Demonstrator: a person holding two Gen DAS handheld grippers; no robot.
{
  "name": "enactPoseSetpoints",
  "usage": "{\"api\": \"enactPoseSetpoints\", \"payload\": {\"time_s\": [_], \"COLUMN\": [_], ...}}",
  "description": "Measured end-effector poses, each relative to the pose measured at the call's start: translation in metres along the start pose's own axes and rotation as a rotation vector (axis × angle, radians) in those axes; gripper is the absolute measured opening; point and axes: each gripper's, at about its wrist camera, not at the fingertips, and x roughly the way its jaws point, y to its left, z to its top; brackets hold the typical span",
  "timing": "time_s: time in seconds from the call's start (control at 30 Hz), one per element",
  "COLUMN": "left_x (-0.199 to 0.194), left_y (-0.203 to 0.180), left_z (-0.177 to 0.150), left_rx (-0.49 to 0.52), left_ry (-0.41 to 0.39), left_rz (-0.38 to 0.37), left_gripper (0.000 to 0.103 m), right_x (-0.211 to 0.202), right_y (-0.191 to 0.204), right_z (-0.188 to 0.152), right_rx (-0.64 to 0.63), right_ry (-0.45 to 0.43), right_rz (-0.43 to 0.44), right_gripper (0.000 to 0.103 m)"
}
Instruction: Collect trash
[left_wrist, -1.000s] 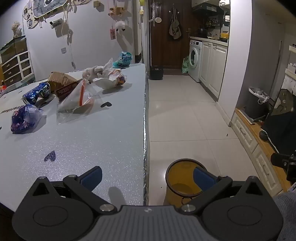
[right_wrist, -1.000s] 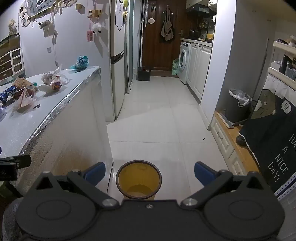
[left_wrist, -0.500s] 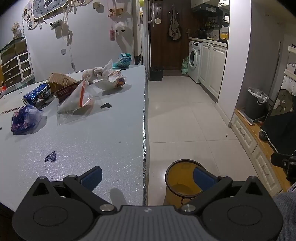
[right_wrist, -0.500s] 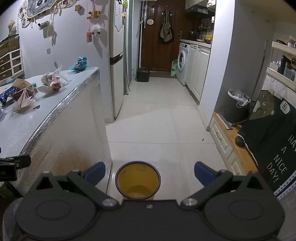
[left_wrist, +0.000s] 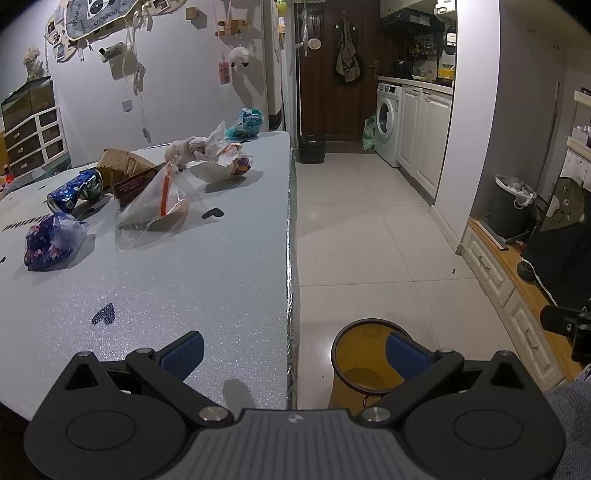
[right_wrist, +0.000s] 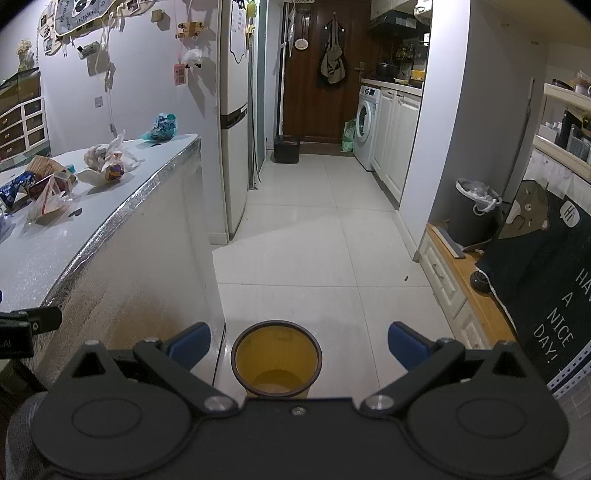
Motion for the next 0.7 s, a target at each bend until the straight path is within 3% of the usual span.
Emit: {"api": "enactPoseSetpoints", "payload": {"time_s": [0.7], "left_x": [-0.0026], "left_y": [-0.0012], "left_z": [0.0010], "left_rx": [0.007], "left_ry": [-0.008], "left_rz": [0.006], "left_gripper": [0.103], "right_x": [-0.0014], "right_y": [-0.0004], "right_z": [-0.0013], "right_rx": [0.001], "right_ry": [-0.004], "right_rz": [-0.002], "right_gripper": [0.103]}}
